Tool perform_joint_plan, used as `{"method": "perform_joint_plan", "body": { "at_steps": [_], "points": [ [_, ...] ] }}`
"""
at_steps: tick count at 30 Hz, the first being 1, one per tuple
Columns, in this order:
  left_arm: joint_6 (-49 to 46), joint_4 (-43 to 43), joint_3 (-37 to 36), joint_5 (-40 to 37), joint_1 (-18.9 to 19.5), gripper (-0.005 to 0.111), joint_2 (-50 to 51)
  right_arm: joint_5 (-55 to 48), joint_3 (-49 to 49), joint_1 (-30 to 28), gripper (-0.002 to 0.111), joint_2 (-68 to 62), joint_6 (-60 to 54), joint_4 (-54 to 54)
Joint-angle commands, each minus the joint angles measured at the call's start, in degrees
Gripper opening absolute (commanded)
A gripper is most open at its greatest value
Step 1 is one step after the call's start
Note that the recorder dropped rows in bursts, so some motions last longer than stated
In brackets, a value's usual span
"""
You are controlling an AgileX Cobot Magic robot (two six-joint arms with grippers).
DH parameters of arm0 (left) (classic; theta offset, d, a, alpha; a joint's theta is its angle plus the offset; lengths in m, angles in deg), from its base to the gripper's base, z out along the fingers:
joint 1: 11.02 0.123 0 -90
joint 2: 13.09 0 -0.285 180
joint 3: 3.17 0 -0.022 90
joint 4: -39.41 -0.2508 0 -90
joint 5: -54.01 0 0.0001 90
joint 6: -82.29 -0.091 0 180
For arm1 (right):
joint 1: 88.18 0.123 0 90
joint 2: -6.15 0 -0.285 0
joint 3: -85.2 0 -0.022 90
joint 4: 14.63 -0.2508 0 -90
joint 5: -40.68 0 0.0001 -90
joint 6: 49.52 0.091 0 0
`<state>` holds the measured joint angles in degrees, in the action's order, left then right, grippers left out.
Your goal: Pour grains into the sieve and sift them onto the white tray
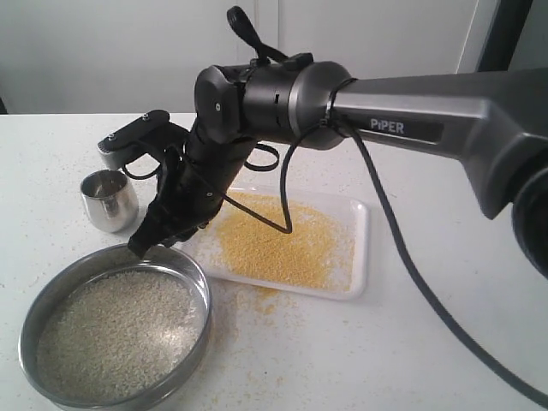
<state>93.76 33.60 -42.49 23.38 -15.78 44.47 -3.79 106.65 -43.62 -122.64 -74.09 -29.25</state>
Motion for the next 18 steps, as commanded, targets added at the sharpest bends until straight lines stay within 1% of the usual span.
{"method": "perform_joint_plan", "body": {
  "at_steps": [1, 2, 4, 6, 13, 18],
  "points": [
    [0.07, 0.24, -0.15, -0.39, 0.0, 0.0, -0.42, -5.85, 0.07, -0.37, 0.004, 3.09, 4.49, 3.89],
    [0.07, 0.24, -0.15, -0.39, 0.0, 0.0, -0.42, -7.73, 0.07, -1.3, 0.0, 3.55, 6.52, 4.16],
    [0.07, 0.24, -0.15, -0.39, 0.0, 0.0, -0.42, -10.59, -0.16, -3.4, 0.0, 4.21, 9.4, 4.16],
    [0.07, 0.24, -0.15, -0.39, 0.0, 0.0, -0.42, -12.03, -1.67, -5.31, 0.0, 5.65, 9.77, 4.26],
    [0.07, 0.24, -0.15, -0.39, 0.0, 0.0, -0.42, -8.52, -15.16, -14.81, 0.0, 16.36, 9.9, 6.13],
    [0.07, 0.24, -0.15, -0.39, 0.0, 0.0, -0.42, -8.12, -19.92, -20.62, 0.0, 20.48, 9.9, 7.14]
  ]
}}
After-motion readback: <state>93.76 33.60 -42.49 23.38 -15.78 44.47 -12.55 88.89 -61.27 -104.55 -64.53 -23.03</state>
